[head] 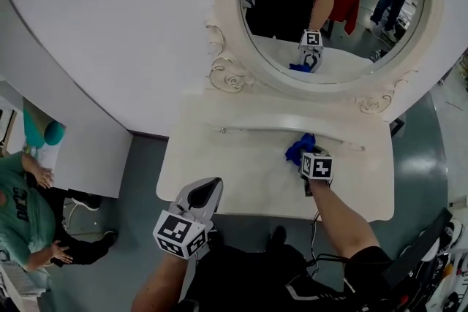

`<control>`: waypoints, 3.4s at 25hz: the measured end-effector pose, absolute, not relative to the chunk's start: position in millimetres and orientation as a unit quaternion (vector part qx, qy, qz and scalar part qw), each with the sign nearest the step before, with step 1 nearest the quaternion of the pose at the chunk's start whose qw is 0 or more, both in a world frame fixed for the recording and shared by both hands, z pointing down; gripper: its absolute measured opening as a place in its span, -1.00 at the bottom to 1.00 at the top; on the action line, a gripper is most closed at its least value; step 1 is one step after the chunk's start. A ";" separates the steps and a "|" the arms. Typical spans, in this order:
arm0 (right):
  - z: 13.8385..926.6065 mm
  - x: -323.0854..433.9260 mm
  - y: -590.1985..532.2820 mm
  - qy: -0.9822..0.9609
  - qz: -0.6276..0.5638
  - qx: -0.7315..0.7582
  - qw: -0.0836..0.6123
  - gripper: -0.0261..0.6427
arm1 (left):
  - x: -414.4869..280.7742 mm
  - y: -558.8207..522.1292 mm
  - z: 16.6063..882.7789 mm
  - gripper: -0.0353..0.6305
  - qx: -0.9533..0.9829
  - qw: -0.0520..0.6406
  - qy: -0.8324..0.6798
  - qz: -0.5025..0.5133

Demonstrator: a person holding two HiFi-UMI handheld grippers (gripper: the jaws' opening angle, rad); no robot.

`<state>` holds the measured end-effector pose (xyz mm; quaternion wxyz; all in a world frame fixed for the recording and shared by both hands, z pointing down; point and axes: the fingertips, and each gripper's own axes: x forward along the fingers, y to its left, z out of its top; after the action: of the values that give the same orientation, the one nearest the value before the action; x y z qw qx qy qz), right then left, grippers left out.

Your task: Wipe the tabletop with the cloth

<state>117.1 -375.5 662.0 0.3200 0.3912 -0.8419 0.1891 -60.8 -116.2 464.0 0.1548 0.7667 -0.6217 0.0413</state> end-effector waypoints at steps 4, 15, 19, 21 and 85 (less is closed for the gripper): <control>674.5 123.9 -399.2 -0.825 0.198 0.414 0.330 -0.62 | -60.7 -120.8 463.4 -0.88 0.765 0.156 -0.624 0.043; 685.5 134.8 -344.5 -0.834 0.209 0.367 0.356 -0.62 | -55.7 -123.9 468.1 -0.88 0.780 0.158 -0.604 0.045; 683.2 149.8 -303.4 -0.845 0.209 0.342 0.355 -0.62 | -40.6 -132.5 468.5 -0.88 0.798 0.154 -0.580 0.049; 683.2 160.8 -281.6 -0.845 0.209 0.339 0.356 -0.62 | -33.8 -135.9 467.7 -0.88 0.806 0.154 -0.570 0.044; 681.8 257.0 -229.6 -0.822 0.251 0.366 0.358 -0.61 | 44.6 -166.9 456.9 -0.88 0.848 0.141 -0.508 0.051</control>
<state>257.0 -229.6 681.8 0.3577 0.3659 -0.8218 0.2507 44.6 -166.9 456.9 0.1410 0.8480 -0.5084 0.0505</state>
